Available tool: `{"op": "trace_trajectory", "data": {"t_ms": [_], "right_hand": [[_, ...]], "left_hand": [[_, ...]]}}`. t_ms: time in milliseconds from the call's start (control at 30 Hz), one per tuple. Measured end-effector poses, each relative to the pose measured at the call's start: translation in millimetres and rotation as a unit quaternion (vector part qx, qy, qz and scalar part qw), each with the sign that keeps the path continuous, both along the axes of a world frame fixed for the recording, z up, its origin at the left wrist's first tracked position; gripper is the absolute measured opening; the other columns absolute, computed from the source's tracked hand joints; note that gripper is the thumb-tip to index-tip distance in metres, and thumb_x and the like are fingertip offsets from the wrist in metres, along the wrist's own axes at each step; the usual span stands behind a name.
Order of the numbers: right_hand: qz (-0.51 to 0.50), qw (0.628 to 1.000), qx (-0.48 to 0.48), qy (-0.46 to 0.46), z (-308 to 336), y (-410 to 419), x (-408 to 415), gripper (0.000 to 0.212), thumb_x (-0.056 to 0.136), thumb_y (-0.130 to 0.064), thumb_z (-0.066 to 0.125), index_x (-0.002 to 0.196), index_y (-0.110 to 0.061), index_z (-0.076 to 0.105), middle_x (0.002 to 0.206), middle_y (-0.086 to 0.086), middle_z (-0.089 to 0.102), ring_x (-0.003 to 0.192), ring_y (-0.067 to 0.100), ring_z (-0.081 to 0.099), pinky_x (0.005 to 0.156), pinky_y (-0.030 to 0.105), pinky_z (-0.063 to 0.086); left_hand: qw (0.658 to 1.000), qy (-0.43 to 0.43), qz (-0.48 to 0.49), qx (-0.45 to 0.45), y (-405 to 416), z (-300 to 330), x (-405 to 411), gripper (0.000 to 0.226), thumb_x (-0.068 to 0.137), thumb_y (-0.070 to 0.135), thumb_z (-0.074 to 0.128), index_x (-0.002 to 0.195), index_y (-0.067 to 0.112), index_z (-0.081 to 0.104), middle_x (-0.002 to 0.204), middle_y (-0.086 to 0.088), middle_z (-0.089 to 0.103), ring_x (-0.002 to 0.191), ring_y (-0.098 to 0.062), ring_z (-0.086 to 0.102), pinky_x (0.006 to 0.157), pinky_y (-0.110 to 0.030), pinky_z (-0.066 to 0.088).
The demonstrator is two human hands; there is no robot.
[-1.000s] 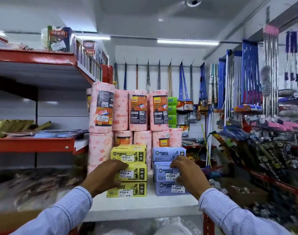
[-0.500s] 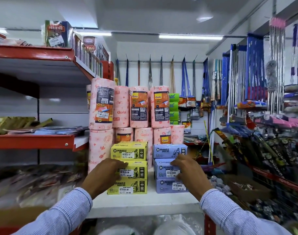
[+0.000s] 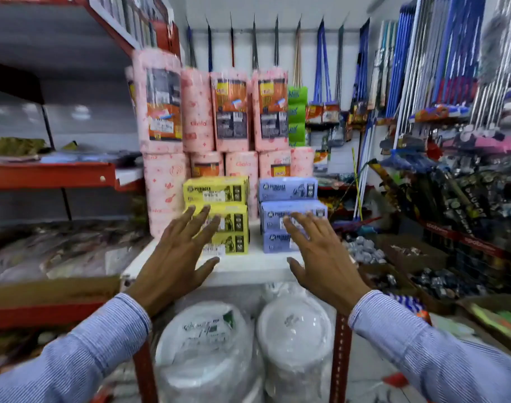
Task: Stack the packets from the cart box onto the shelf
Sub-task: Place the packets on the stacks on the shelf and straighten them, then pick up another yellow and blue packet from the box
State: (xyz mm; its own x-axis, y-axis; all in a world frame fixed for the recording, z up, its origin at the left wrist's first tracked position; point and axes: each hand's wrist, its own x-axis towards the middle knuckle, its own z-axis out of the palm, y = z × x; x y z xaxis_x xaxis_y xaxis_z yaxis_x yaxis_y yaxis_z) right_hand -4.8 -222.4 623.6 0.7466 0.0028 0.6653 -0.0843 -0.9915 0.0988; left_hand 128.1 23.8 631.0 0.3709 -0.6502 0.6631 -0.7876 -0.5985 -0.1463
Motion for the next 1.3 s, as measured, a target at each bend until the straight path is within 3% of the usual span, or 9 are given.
{"op": "trace_trajectory", "data": {"t_ms": [133,200,300,400,667,833,1000,1133,1300], "right_hand": [[0.02,0.999,0.004,0.037,-36,20,-40,0.073,0.087,-0.038,0.059,0.148,-0.014,0.026,0.157,0.01,0.028,0.144,0.033,0.02,0.116,0.053,0.023],[0.035,0.992,0.018,0.122,-94,35,-55,0.075,0.086,-0.038,0.059,0.149,-0.014,0.026,0.157,0.01,0.026,0.144,0.032,0.02,0.115,0.053,0.025],[0.037,0.99,0.055,0.129,-124,38,-80,0.073,0.086,-0.038,0.061,0.147,-0.014,0.03,0.156,0.01,0.03,0.143,0.031,0.023,0.114,0.052,0.029],[0.032,0.973,0.086,0.209,-192,37,-96,0.069,0.083,-0.036,0.065,0.143,-0.013,0.039,0.151,0.011,0.039,0.139,0.032,0.032,0.112,0.049,0.034],[-0.006,0.874,0.205,0.441,-382,42,-137,0.054,0.075,-0.025,0.06,0.128,-0.012,0.053,0.132,0.014,0.055,0.116,0.036,0.055,0.088,0.044,0.054],[-0.005,0.772,0.197,0.605,-489,55,-144,0.052,0.084,-0.021,0.063,0.133,-0.01,0.047,0.136,0.013,0.052,0.123,0.032,0.046,0.098,0.042,0.045],[-0.007,0.725,0.161,0.669,-580,74,-151,0.041,0.078,-0.019,0.065,0.118,-0.012,0.059,0.122,0.011,0.061,0.113,0.031,0.055,0.092,0.039,0.047],[-0.023,0.724,0.133,0.677,-612,84,-154,0.034,0.084,-0.005,0.057,0.118,-0.01,0.059,0.122,0.013,0.062,0.112,0.031,0.059,0.09,0.039,0.049],[-0.017,0.729,0.135,0.671,-627,87,-152,0.029,0.085,-0.003,0.057,0.113,-0.01,0.061,0.12,0.014,0.064,0.109,0.032,0.061,0.091,0.04,0.049]], "left_hand": [[0.998,0.023,-0.043,0.028,6,-47,-49,0.077,0.085,0.045,0.063,0.149,0.021,0.027,0.16,-0.012,0.019,0.147,-0.031,0.016,0.116,-0.047,0.027],[0.992,0.091,-0.045,0.077,13,-108,-68,0.073,0.085,0.043,0.064,0.147,0.022,0.032,0.159,-0.013,0.023,0.146,-0.032,0.021,0.114,-0.048,0.031],[0.987,0.126,-0.07,0.064,20,-136,-81,0.064,0.085,0.039,0.065,0.142,0.021,0.042,0.156,-0.015,0.031,0.141,-0.035,0.03,0.107,-0.051,0.039],[0.972,0.201,-0.081,0.093,21,-204,-100,0.059,0.085,0.036,0.066,0.138,0.019,0.046,0.155,-0.014,0.032,0.139,-0.034,0.032,0.107,-0.049,0.039],[0.884,0.416,-0.068,0.203,37,-410,-164,0.067,0.071,0.027,0.08,0.131,0.018,0.051,0.144,-0.016,0.048,0.128,-0.037,0.049,0.101,-0.051,0.048],[0.821,0.507,-0.032,0.26,32,-519,-177,0.073,0.066,0.018,0.08,0.132,0.009,0.051,0.139,-0.021,0.052,0.12,-0.042,0.056,0.093,-0.053,0.053],[0.769,0.569,-0.013,0.291,17,-602,-178,0.068,0.084,0.01,0.067,0.144,0.003,0.035,0.152,-0.021,0.034,0.14,-0.037,0.033,0.116,-0.047,0.027],[0.783,0.532,-0.024,0.321,4,-638,-177,0.069,0.07,-0.003,0.07,0.135,-0.003,0.046,0.139,-0.029,0.049,0.128,-0.046,0.046,0.101,-0.056,0.043],[0.78,0.522,-0.006,0.344,-5,-647,-172,0.051,0.082,-0.002,0.057,0.132,0.0,0.048,0.134,-0.025,0.054,0.122,-0.04,0.052,0.103,-0.048,0.043]]}}
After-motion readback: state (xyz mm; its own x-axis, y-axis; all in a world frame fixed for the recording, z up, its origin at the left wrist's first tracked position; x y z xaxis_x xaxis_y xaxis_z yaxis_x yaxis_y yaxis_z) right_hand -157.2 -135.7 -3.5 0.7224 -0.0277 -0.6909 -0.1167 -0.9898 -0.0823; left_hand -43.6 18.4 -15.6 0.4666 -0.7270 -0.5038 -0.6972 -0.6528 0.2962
